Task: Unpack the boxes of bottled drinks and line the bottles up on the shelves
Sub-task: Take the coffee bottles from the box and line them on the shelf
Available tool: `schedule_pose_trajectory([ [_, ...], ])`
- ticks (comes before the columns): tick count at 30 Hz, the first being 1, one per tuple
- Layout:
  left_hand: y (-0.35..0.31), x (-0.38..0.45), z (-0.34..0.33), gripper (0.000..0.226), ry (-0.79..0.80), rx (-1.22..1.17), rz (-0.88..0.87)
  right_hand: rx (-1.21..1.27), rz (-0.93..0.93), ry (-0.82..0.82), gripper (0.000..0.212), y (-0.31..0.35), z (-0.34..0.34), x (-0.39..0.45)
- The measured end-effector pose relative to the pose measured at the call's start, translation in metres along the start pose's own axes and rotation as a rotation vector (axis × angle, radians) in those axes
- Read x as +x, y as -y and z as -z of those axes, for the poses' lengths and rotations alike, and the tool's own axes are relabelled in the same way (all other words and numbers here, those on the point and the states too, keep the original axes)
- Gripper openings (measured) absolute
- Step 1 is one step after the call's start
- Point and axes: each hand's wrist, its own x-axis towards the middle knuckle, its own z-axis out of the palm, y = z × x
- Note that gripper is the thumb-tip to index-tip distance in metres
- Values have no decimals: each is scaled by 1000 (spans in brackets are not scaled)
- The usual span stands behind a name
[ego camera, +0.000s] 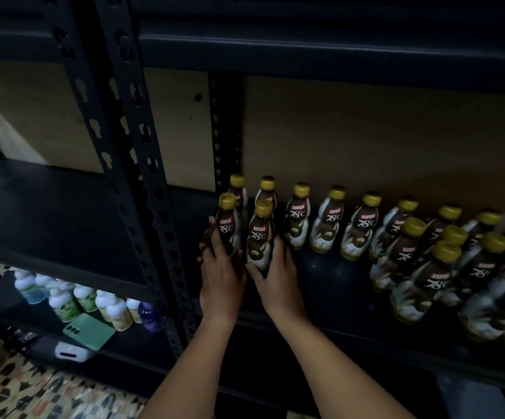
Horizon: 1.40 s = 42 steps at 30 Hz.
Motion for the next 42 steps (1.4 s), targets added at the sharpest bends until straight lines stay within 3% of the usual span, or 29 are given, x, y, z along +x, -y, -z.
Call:
schedule_pose_trajectory([
  [9,7,-15,-4,91,-56,5,-18,115,-49,15,94,-3,10,-8],
  [14,13,-48,-7,116,-64,-8,-270,112,-85,14,79,-25,52,-40],
  [16,9,-64,-17,105,2,-13,-438,71,-32,-74,68,-41,73,-55],
  [19,-11,-82,-36,74,294,-11,-614,-32,39,-232,51,-67,108,-71],
  [22,-46,-81,-59,45,439,-55,-480,-181,99,-457,38,-87,145,-85],
  [26,-88,-66,-92,42,500,-318,-168,-101,57,-644,48,-103,176,-94],
  [32,-126,-63,-132,57,617,-522,-266,-72,-45,-532,71,-111,185,-92],
  [35,-132,-63,-139,54,612,-506,-350,-48,-81,-516,72,-111,189,-89],
  [42,-122,-67,-116,51,567,-489,-312,-73,-61,-509,64,-109,187,-86],
])
